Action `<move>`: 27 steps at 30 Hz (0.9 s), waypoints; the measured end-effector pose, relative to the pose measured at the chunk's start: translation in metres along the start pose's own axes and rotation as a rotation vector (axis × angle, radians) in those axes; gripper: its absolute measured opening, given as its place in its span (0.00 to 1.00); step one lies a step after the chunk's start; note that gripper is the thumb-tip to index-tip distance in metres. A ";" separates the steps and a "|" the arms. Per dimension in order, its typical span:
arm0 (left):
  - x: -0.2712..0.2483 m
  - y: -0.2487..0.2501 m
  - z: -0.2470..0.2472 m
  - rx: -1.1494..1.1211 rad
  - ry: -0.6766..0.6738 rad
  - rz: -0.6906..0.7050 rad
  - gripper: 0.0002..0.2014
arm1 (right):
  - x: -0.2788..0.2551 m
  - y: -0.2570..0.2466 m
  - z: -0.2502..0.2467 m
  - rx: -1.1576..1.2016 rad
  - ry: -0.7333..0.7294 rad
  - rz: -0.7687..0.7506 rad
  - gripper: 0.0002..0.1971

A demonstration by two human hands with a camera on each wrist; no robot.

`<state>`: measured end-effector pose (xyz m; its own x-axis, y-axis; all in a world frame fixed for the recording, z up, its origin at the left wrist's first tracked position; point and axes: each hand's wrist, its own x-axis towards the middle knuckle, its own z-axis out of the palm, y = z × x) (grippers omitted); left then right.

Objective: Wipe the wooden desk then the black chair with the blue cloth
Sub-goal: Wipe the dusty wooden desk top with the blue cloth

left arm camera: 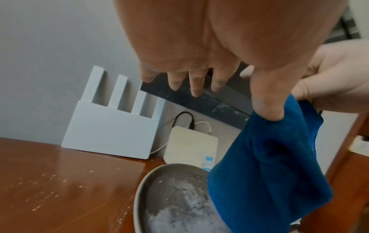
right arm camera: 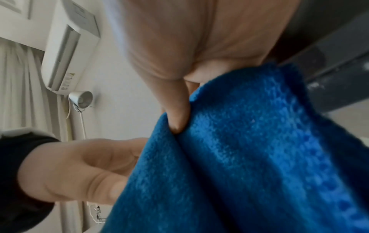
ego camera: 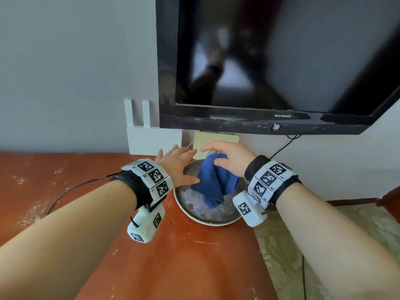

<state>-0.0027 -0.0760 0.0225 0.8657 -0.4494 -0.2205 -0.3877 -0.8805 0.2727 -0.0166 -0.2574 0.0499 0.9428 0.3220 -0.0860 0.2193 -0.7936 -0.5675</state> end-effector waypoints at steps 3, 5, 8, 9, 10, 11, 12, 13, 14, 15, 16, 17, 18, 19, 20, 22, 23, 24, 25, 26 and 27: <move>-0.031 0.012 0.002 -0.018 -0.034 0.060 0.22 | -0.039 -0.030 -0.002 -0.050 0.038 0.028 0.21; -0.058 0.016 0.007 -0.081 -0.040 0.105 0.20 | -0.066 -0.045 0.003 -0.074 0.067 0.055 0.19; -0.099 0.019 0.019 -0.103 -0.041 0.149 0.20 | -0.107 -0.064 0.017 -0.107 0.104 0.104 0.17; -0.112 0.019 0.024 -0.093 -0.050 0.169 0.19 | -0.120 -0.070 0.023 -0.120 0.114 0.120 0.16; -0.125 0.020 0.029 -0.081 -0.063 0.190 0.17 | -0.133 -0.075 0.029 -0.130 0.123 0.133 0.15; -0.138 0.022 0.034 -0.070 -0.074 0.207 0.16 | -0.146 -0.079 0.036 -0.135 0.130 0.147 0.14; -0.149 0.023 0.040 -0.064 -0.077 0.221 0.16 | -0.158 -0.083 0.042 -0.135 0.129 0.161 0.13; -0.158 0.024 0.046 -0.054 -0.074 0.229 0.14 | -0.169 -0.086 0.048 -0.134 0.121 0.175 0.12; -0.166 0.026 0.051 -0.040 -0.068 0.235 0.13 | -0.180 -0.088 0.054 -0.132 0.108 0.194 0.12; -0.173 0.029 0.057 -0.030 -0.062 0.238 0.14 | -0.190 -0.088 0.058 -0.131 0.092 0.215 0.11; -0.180 0.032 0.062 -0.030 -0.059 0.241 0.15 | -0.199 -0.085 0.062 -0.132 0.073 0.237 0.11; -0.186 0.036 0.066 -0.041 -0.063 0.241 0.16 | -0.208 -0.081 0.066 -0.132 0.049 0.256 0.11; -0.191 0.040 0.070 -0.055 -0.069 0.241 0.16 | -0.216 -0.075 0.068 -0.130 0.019 0.273 0.11; -0.196 0.045 0.074 -0.062 -0.081 0.239 0.16 | -0.223 -0.069 0.071 -0.125 -0.021 0.292 0.12; -0.200 0.050 0.078 -0.067 -0.097 0.234 0.15 | -0.230 -0.062 0.073 -0.116 -0.070 0.311 0.12; -0.204 0.062 0.090 -0.079 -0.143 0.223 0.14 | -0.243 -0.047 0.077 -0.114 -0.178 0.336 0.13; -0.204 0.069 0.098 -0.081 -0.164 0.217 0.14 | -0.248 -0.039 0.079 -0.132 -0.229 0.338 0.13; -0.203 0.077 0.107 -0.080 -0.183 0.207 0.14 | -0.251 -0.031 0.080 -0.162 -0.273 0.337 0.14; -0.200 0.085 0.115 -0.075 -0.202 0.188 0.14 | -0.253 -0.021 0.081 -0.191 -0.300 0.331 0.14; -0.196 0.092 0.123 -0.071 -0.214 0.164 0.14 | -0.252 -0.011 0.082 -0.214 -0.303 0.321 0.14; -0.190 0.099 0.131 -0.074 -0.212 0.125 0.14 | -0.249 0.000 0.083 -0.236 -0.286 0.305 0.14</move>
<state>-0.2472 -0.0972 -0.0311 0.7236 -0.5825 -0.3702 -0.4564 -0.8062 0.3764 -0.2727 -0.2947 0.0032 0.8734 0.1589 -0.4603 0.0255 -0.9589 -0.2826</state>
